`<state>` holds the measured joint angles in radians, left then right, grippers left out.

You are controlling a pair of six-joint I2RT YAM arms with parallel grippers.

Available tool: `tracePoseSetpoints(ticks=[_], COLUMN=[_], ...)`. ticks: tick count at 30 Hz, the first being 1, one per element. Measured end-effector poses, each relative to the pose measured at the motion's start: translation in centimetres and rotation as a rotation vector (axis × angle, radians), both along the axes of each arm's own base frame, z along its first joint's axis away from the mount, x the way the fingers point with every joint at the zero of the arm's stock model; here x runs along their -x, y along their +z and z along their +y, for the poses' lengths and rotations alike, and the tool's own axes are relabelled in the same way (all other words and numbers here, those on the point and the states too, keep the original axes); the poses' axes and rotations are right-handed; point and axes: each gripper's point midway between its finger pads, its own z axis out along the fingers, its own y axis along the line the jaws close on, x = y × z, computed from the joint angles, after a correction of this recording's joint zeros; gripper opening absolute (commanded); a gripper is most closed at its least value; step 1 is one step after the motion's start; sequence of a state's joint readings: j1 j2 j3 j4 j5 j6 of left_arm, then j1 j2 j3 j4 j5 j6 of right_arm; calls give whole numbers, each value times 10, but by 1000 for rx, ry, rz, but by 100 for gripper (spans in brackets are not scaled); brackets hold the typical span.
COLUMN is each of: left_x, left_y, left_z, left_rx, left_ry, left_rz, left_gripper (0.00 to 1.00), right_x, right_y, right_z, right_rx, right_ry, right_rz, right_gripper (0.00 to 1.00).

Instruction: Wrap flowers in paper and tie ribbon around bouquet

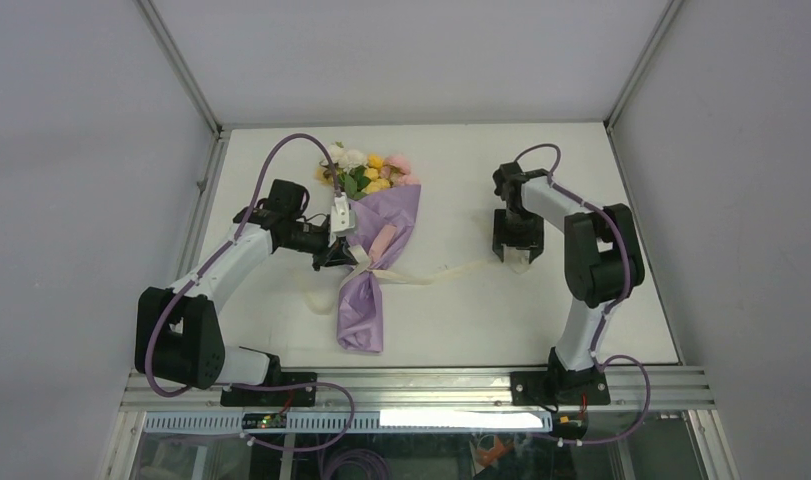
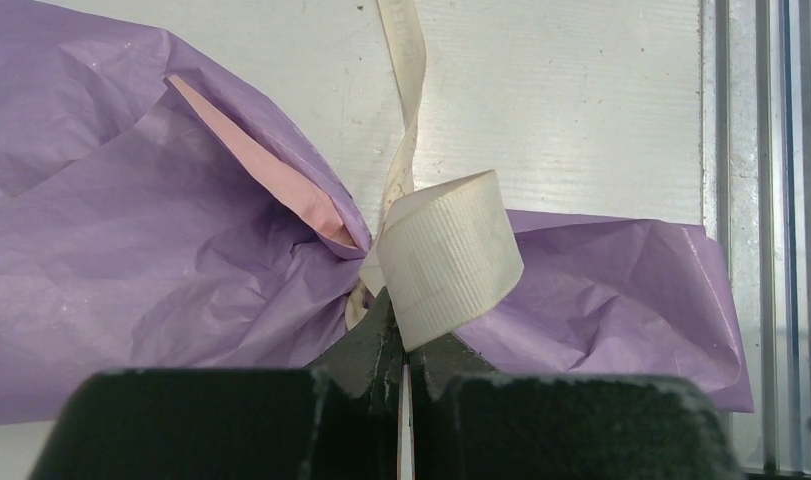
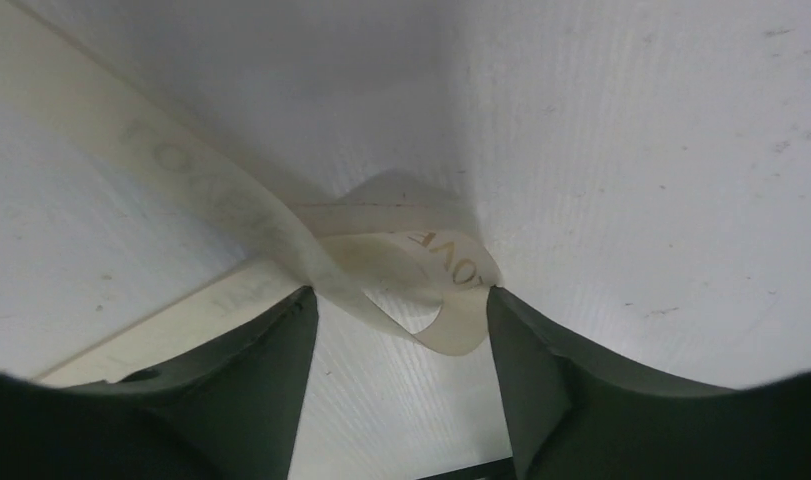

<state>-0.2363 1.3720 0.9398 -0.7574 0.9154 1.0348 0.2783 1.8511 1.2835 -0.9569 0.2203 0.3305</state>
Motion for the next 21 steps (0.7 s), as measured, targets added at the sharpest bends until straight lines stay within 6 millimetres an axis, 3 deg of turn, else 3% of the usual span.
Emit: tracePoseSetpoints(ticks=[2, 4, 6, 11, 14, 16, 18, 20, 21], left_x=[1, 1, 1, 1, 2, 3, 5, 5, 5], left_y=[-1, -1, -1, -1, -2, -3, -5, -7, -8], left_z=[0, 0, 0, 0, 1, 2, 3, 4, 4], left_rx=[-1, -1, -1, -1, -3, -7, -12, -18, -23], left_ry=[1, 1, 1, 1, -1, -1, -1, -2, -2], left_rz=[3, 4, 4, 3, 2, 0, 0, -5, -8], left_gripper=[0, 0, 0, 0, 0, 0, 0, 0, 0], right_x=[4, 7, 6, 8, -18, -51, -70, -60, -48], right_y=[-7, -13, -14, -7, 30, 74, 129, 186, 206], right_z=[1, 5, 10, 23, 56, 104, 175, 258, 289], right_rx=[-15, -41, -66, -127, -233, -342, -480, -648, -716], right_ry=[2, 9, 12, 24, 70, 167, 320, 501, 569], right_rz=[29, 56, 57, 83, 13, -127, -296, -439, -477], right_gripper=[46, 19, 0, 0, 0, 0, 0, 0, 0])
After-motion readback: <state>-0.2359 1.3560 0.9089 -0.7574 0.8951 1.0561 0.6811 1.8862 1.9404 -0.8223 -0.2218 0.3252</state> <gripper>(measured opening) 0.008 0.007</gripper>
